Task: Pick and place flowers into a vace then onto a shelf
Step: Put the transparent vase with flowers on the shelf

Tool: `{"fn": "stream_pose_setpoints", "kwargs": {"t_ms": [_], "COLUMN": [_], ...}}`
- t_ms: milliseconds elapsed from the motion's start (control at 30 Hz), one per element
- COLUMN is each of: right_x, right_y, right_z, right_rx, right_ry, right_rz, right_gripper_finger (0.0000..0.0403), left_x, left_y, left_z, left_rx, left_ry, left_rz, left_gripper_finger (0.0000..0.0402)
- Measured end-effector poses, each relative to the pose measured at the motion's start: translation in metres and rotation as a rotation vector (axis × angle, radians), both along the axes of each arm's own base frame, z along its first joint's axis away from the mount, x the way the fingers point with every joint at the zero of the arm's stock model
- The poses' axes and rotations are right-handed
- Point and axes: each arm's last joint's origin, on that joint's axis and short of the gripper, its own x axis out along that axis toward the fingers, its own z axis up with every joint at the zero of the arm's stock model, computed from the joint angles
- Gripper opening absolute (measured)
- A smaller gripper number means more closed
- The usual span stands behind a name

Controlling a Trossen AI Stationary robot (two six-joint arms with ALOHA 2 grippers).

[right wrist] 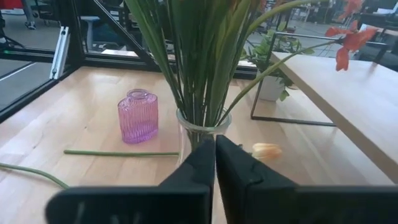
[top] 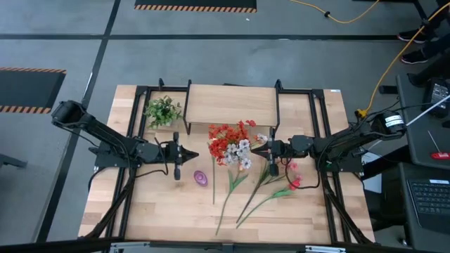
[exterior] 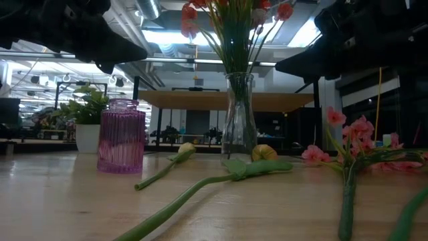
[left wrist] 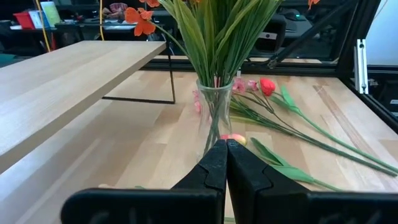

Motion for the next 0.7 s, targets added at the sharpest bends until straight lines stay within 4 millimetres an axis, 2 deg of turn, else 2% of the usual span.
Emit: {"fn": "stream_pose_setpoints", "kwargs": {"t_ms": [100, 200, 567, 700], "right_x": [0.0000, 0.0000, 0.0000, 0.0001], "right_y": [0.0000, 0.0001, 0.0000, -0.0009], "right_z": [0.0000, 0.0000, 0.0000, 0.0000], "right_rx": [-0.039, -0.039, 0.002, -0.032], "right_ry": [0.001, 0.001, 0.000, 0.001], "right_rz": [0.005, 0.006, -0.002, -0.003], "right_gripper_finger": [0.0023, 0.0055, 0.0234, 0.0280], "left_x": [0.0000, 0.0000, 0.0000, 0.0000], "left_y": [0.0000, 0.0000, 0.0001, 0.0001], "left_z": [0.0000, 0.0000, 0.0001, 0.0001], "left_rx": [0.001, 0.000, 0.035, 0.035], "left_ry": [0.000, 0.000, 0.005, 0.005], "left_rz": [0.001, 0.001, -0.001, -0.001], "left_gripper_finger": [0.0003, 0.0003, 0.0003, 0.0003]}}
